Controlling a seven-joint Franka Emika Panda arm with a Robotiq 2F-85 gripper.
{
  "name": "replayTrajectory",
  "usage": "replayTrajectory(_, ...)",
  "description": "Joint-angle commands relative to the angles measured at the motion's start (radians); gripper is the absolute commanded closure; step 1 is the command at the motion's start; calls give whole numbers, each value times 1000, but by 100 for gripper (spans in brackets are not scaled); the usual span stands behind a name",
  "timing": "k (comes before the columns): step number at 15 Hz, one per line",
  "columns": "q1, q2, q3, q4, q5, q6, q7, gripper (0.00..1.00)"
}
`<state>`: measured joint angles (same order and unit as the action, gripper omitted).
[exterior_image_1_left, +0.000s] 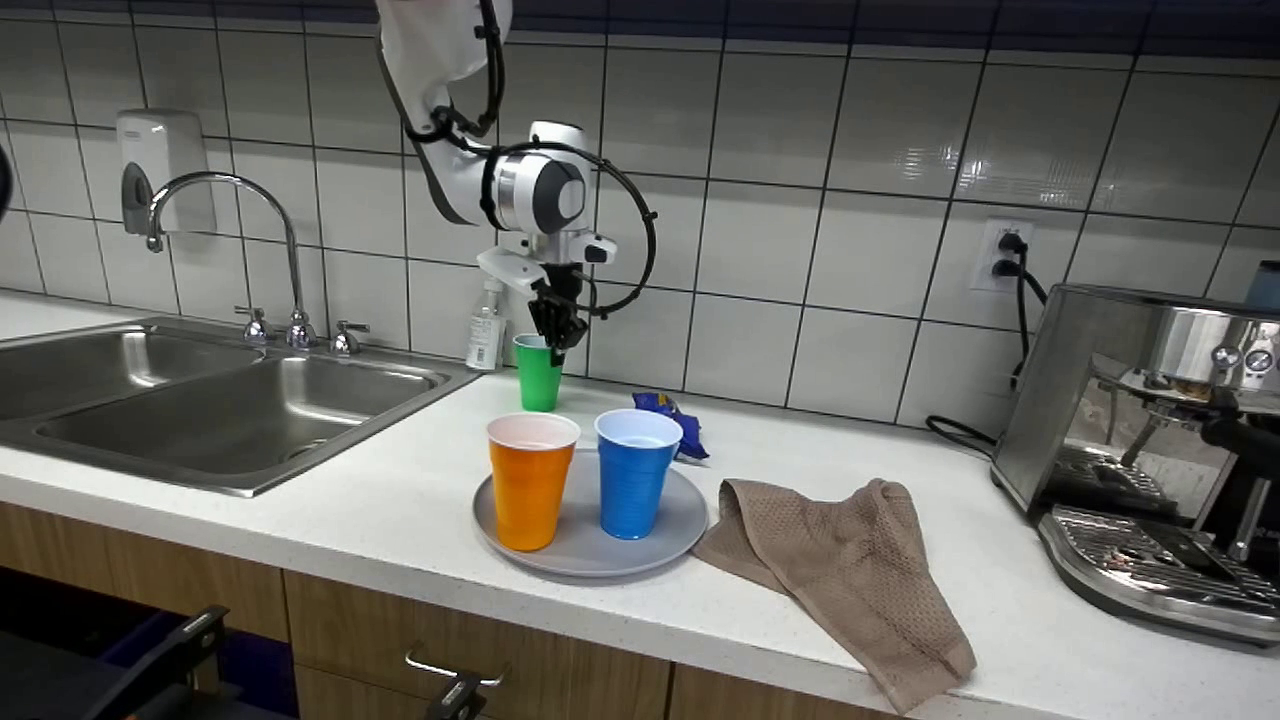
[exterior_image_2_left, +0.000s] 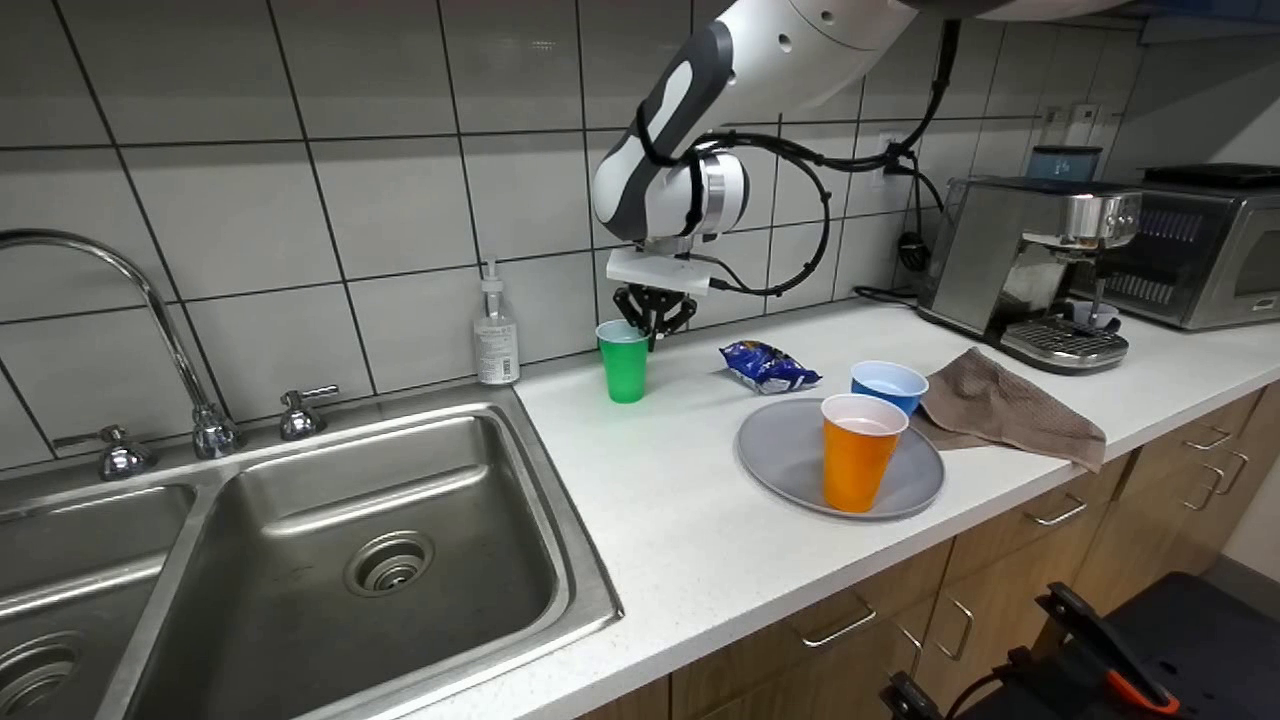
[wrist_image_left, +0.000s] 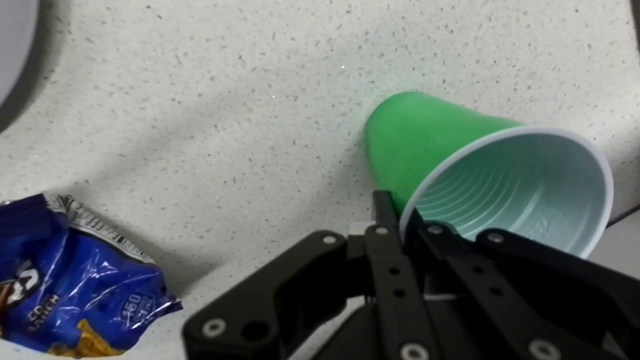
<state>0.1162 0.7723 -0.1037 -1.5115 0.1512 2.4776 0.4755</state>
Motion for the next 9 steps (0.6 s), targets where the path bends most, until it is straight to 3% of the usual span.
replayTrajectory(1,-2,-24,-11,-3,-22,-19,10,99)
replayTrajectory(9,-35,-187,-31,-157,-40,45,-64,99)
